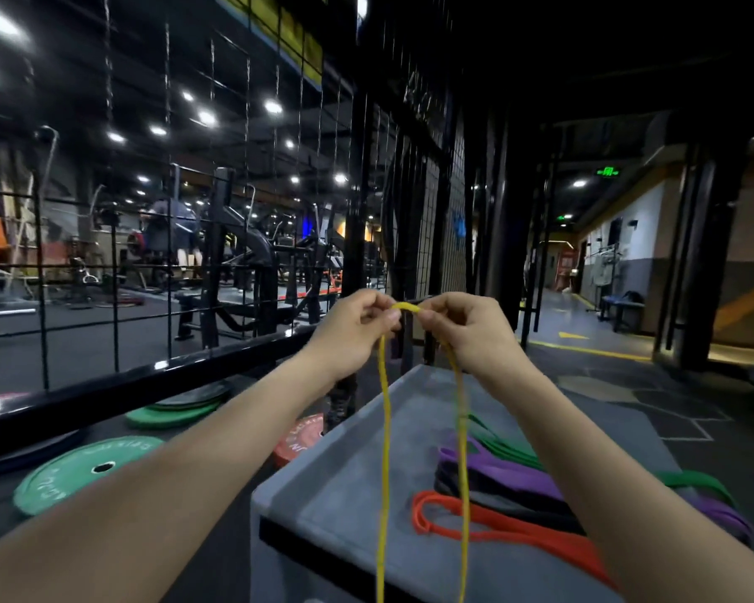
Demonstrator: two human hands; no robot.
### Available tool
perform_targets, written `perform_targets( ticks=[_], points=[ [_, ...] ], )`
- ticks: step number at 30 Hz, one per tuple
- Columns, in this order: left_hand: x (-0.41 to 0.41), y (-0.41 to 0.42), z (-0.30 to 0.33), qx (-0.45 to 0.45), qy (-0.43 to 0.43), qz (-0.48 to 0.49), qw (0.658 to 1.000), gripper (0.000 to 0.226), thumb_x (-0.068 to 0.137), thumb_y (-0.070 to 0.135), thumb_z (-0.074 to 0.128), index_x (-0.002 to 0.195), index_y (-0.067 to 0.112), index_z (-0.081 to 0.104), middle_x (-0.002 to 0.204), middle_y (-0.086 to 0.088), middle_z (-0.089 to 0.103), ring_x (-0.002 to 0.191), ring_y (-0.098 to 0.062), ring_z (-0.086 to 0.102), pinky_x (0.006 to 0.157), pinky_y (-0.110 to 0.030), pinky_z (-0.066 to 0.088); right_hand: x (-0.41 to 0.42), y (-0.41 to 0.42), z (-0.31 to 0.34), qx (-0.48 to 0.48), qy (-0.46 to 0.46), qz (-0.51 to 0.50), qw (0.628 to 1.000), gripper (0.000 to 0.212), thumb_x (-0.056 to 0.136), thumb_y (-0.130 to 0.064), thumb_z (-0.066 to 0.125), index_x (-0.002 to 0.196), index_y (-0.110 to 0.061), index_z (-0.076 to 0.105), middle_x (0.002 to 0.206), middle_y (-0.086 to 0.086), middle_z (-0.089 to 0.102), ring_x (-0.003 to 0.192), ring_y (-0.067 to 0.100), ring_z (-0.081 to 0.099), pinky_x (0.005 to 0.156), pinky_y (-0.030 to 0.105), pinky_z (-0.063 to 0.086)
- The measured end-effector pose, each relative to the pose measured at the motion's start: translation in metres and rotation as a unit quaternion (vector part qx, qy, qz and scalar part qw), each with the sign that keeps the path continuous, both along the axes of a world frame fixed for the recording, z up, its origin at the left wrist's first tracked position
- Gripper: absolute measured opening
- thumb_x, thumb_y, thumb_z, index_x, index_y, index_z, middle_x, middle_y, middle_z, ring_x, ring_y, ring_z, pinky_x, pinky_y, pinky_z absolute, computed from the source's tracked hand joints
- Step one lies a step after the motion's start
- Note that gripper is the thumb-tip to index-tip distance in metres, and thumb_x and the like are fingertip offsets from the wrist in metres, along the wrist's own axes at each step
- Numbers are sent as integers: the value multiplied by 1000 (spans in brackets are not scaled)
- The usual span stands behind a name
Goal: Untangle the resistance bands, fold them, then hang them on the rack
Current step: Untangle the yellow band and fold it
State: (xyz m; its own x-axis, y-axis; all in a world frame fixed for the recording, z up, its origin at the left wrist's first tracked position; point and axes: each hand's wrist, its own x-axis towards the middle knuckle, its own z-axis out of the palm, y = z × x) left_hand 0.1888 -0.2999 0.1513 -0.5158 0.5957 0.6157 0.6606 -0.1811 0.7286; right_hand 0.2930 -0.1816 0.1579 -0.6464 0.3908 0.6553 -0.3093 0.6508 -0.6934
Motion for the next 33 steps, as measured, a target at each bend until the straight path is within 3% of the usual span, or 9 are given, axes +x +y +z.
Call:
perform_targets(
  ticks=[5,10,15,17,21,26,28,33],
  points=[
    [2,6,27,33,23,-2,999,9,94,11,51,98,11,59,80,4,60,70,-2,57,62,-13,49,3,4,11,17,-29,14,999,15,87,-15,63,72,-17,62,59,-4,53,53,8,47,55,26,46],
    [-5,11,37,-25,16,-25,999,11,86,12,64,82,23,63,77,4,63,75,-11,60,84,-34,52,6,15,33,36,19,-28,999,13,87,-16,63,74,-20,63,65,0,56,61,12,49,60,29,44],
    [0,16,61,26,-14,-25,999,10,85,12,64,83,22,67,87,-3,67,88,-17,64,85,-35,55,6,23,40,41,-4,-16,999,9,85,-16,66,76,-16,65,64,-2,56,60,10,50,61,26,46],
    [4,21,74,24,19,-12,999,12,86,13,62,83,24,67,89,-4,67,88,-18,64,86,-35,55,1,22,40,29,-31,15,999,6,85,-13,66,81,-9,66,67,2,56,60,10,51,60,24,47],
    [11,34,92,35,39,-3,999,14,88,13,61,81,24,65,87,-3,65,87,-19,62,88,-37,54,-10,17,43,-20,-45,73,996,7,89,-11,60,83,-13,64,83,8,63,77,17,60,73,29,50],
    [9,39,101,60,7,-23,998,12,88,10,60,83,20,65,82,1,63,82,-14,59,85,-33,55,-17,18,40,-80,-36,116,989,11,92,-9,54,88,-14,64,82,2,69,85,17,64,90,37,50],
    [6,38,99,68,-3,-23,997,15,88,9,59,82,21,65,82,2,63,81,-13,60,84,-32,55,-18,20,33,-111,-48,148,982,12,93,-7,51,89,-11,62,76,4,67,77,17,65,88,39,50],
    [-5,32,94,125,-65,4,990,17,90,7,56,81,20,62,82,4,62,78,-8,59,81,-28,54,-16,32,15,-101,-97,154,978,15,95,-3,47,91,-9,60,70,3,57,64,12,58,65,19,54]
  ],
)
